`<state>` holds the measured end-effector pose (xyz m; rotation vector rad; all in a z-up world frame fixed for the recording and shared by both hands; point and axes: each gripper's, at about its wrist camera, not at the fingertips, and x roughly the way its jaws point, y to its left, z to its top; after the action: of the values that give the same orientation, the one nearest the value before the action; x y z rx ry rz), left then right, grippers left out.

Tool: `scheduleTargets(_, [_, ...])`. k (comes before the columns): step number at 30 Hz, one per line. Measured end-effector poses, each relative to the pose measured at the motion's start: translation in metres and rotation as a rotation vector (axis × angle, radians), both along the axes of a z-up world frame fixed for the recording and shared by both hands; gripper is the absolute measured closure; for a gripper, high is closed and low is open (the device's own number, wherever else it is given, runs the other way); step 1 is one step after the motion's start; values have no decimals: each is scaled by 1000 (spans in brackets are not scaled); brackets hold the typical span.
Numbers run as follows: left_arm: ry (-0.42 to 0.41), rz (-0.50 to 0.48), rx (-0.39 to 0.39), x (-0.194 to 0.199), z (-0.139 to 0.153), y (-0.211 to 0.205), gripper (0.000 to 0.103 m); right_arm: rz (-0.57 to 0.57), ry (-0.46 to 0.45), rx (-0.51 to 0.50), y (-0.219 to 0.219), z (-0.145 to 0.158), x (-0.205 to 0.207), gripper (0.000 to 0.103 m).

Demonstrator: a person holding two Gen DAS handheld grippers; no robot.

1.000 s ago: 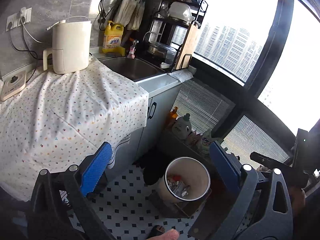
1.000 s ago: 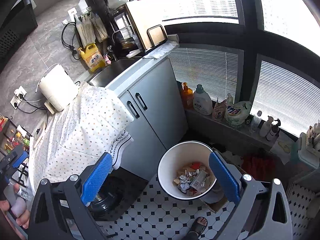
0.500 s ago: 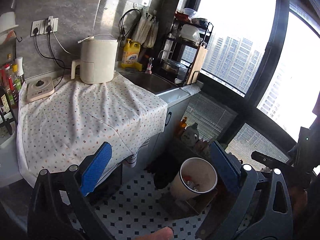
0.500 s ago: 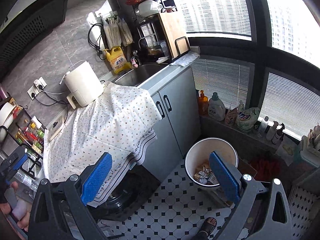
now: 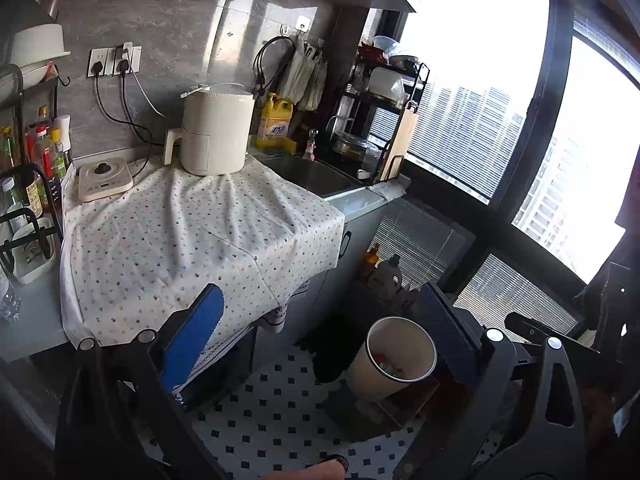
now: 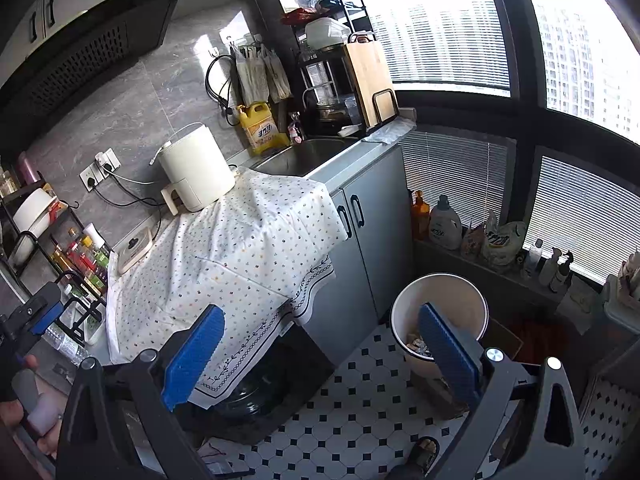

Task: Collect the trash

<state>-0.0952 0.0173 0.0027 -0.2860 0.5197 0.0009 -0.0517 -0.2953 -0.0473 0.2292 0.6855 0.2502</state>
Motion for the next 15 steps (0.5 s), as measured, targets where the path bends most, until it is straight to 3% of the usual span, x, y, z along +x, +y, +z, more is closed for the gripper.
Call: scheduleTargets(15, [-27, 42, -16, -30, -2, 1, 6, 50, -10, -44, 13, 4, -11, 8])
